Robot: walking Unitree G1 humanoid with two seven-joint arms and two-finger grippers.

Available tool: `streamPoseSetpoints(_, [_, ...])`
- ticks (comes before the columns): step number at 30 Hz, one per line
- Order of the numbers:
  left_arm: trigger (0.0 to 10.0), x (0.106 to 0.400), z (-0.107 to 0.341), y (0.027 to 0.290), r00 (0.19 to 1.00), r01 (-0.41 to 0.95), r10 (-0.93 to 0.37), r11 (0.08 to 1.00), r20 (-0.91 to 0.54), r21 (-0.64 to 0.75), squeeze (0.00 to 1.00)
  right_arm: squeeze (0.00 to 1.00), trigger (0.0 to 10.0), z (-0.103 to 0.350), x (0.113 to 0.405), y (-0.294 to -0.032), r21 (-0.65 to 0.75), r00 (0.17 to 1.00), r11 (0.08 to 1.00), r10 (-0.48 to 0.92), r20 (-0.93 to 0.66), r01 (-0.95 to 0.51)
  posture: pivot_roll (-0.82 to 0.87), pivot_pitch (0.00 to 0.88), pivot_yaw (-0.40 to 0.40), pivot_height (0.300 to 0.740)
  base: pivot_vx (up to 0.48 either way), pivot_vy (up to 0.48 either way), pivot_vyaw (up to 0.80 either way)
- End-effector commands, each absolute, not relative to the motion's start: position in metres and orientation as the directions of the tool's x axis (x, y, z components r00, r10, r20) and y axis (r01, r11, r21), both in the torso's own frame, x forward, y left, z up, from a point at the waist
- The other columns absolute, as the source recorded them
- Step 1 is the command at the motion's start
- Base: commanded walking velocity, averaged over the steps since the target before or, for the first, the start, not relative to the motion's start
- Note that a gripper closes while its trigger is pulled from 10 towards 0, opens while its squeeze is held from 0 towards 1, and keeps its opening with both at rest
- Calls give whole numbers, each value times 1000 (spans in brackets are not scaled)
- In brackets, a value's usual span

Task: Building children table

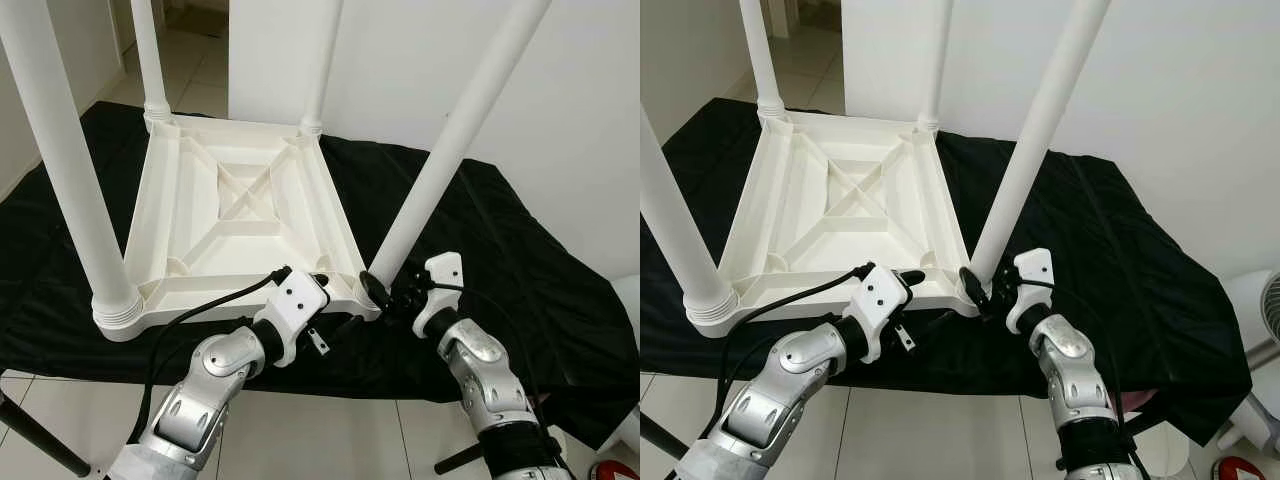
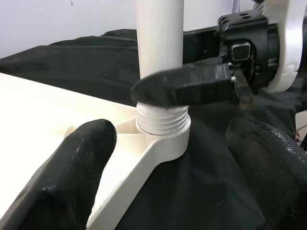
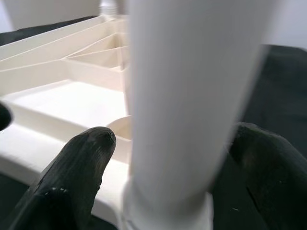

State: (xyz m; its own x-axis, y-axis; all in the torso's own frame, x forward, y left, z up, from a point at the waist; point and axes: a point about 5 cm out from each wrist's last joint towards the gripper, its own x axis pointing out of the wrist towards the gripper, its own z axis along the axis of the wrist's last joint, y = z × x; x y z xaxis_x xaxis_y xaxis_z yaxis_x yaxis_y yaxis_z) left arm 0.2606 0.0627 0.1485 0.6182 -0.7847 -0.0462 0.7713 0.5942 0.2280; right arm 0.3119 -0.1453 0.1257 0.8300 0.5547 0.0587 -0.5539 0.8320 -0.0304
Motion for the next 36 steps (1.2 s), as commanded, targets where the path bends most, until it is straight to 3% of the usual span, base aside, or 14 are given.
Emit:
streamPoseSetpoints(1, [10000,257,150,58,594,790,-803,573,-44,219,0,0,10000,123,314,-147,-47,813,813,582,37,-580,44,0,-147,740,0,0,0])
streamPoseSetpoints(6, [10000,257,150,58,595,789,-802,574,-43,218,0,0,10000,120,323,-140,-63,755,754,655,-8,-654,50,0,-147,740,0,0,0])
streamPoseSetpoints(7, [10000,257,150,58,596,788,-802,575,-42,218,0,0,8314,118,326,-138,-72,743,740,669,-22,-669,53,0,-148,740,0,0,0])
streamPoseSetpoints(8, [10000,257,150,58,596,788,-802,575,-42,218,0,0,8314,118,326,-138,-72,743,740,669,-22,-669,53,0,-148,740,0,0,0])
streamPoseSetpoints(9, [10000,257,150,58,597,788,-801,576,-41,218,0,0,4039,117,328,-137,-71,735,732,677,-34,-678,53,0,-148,740,0,0,0])
streamPoseSetpoints(10, [10000,257,150,58,597,788,-801,576,-41,218,0,0,4039,117,328,-137,-71,735,732,677,-34,-678,53,0,-148,740,0,0,0])
streamPoseSetpoints(11, [10000,257,151,58,597,788,-801,576,-41,218,0,0,78,115,329,-137,-75,727,723,686,-43,-687,60,0,-151,740,0,0,0])
streamPoseSetpoints(13, [10000,257,151,58,598,787,-801,577,-40,219,0,0,0,113,330,-137,-69,721,718,691,-50,-693,61,0,-152,740,0,0,0])
streamPoseSetpoints(25, [10000,260,152,58,592,790,-805,571,-36,223,0,0,0,98,328,-138,-21,712,712,700,-57,-702,59,0,-136,740,0,0,0])
streamPoseSetpoints(26, [10000,260,152,58,590,792,-807,569,-35,223,0,0,5137,98,328,-138,-16,724,724,688,-47,-690,59,0,-136,740,0,0,0])
streamPoseSetpoints(27, [10000,260,152,57,588,793,-808,568,-35,222,0,0,5137,99,328,-137,-13,732,732,681,-41,-681,58,0,-135,740,0,0,0])
streamPoseSetpoints(28, [10000,261,152,57,587,793,-809,567,-35,223,0,0,10000,99,328,-136,9,736,737,676,-30,-676,56,0,-135,740,0,0,0])
streamPoseSetpoints(36, [10000,262,153,56,588,793,-809,568,-30,220,0,0,10000,98,329,-129,47,812,812,583,-21,-582,56,0,-139,740,0,0,0])
